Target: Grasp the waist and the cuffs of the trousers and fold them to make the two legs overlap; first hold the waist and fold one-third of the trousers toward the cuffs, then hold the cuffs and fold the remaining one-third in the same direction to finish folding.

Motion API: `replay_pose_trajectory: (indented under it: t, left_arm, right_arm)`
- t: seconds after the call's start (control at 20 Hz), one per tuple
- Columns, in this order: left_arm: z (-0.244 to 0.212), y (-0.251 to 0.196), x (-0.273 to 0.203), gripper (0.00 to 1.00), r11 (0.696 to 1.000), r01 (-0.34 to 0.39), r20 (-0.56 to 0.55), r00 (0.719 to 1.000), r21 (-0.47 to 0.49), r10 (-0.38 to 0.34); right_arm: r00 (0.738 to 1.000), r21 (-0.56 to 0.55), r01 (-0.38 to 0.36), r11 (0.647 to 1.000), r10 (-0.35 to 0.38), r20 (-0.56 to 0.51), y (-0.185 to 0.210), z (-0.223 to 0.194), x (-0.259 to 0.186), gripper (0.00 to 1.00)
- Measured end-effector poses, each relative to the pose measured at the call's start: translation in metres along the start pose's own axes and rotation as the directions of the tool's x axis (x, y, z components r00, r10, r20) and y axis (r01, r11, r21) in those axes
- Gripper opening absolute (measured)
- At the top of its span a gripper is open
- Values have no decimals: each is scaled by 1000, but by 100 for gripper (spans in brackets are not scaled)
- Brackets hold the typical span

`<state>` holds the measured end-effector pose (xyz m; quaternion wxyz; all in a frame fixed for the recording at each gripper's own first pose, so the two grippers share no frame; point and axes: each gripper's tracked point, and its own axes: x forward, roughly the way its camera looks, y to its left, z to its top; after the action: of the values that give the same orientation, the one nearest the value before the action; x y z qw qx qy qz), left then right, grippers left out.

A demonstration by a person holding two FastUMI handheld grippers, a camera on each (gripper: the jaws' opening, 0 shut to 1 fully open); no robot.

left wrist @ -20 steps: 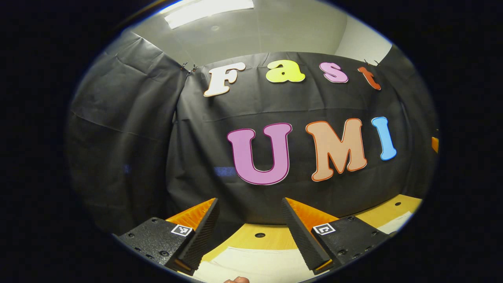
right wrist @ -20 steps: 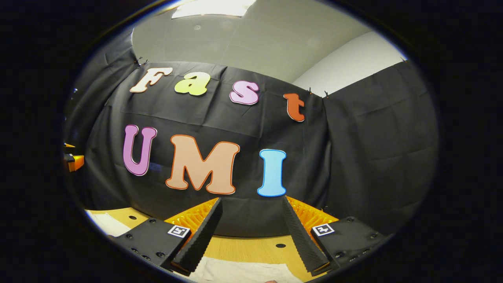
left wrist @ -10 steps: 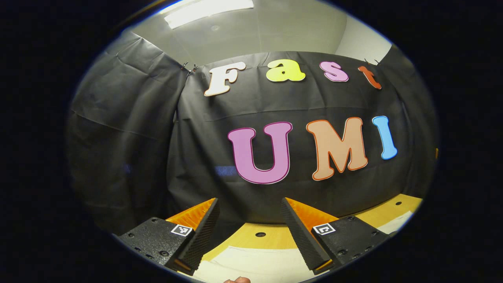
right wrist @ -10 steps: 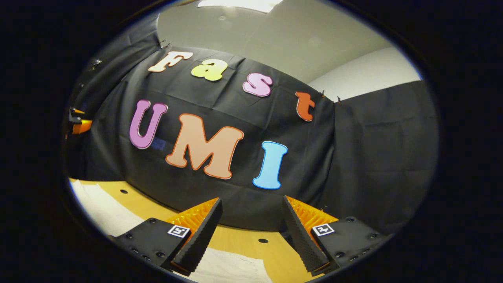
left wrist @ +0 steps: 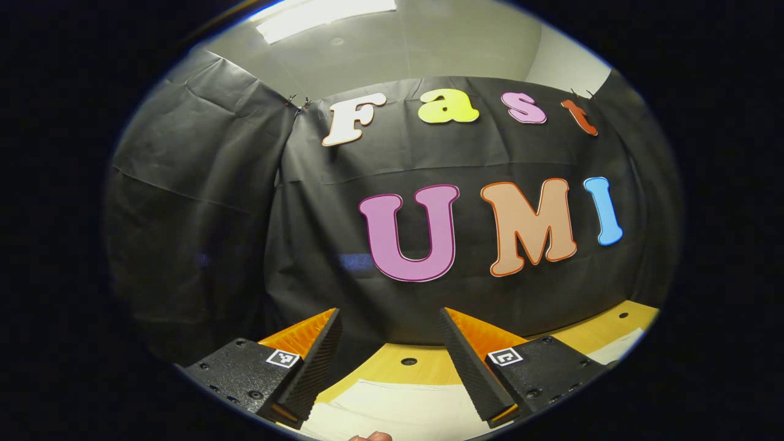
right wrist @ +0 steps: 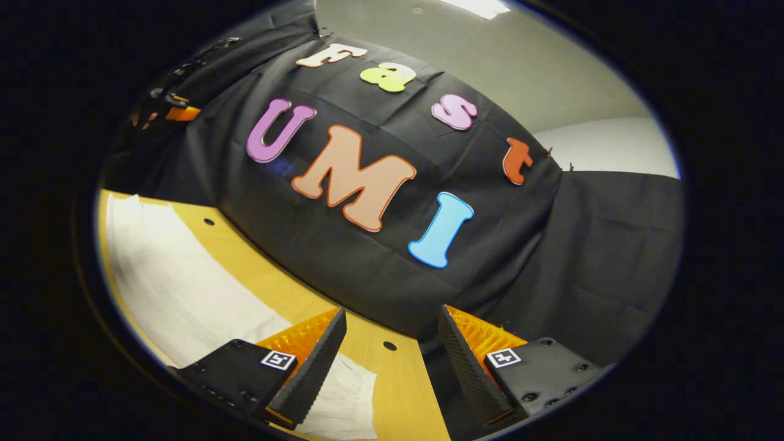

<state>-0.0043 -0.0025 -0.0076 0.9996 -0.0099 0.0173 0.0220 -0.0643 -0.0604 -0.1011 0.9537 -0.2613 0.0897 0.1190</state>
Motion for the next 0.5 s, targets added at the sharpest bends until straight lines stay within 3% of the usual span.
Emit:
replay_pose_trajectory:
  t: [0.2, 0.5]
  left_arm:
    - [-2, -2, -1, 95, 1000, -11, -6, 1000, 13, 11]
    - [-2, -7, -3, 95, 999, -17, -3, 1000, 31, 17]
  right_arm:
    - [991, -171, -118, 978, 106, -77, 23, -50, -14, 97]
    - [955, -287, -272, 919, 221, -197, 48, -115, -41, 97]
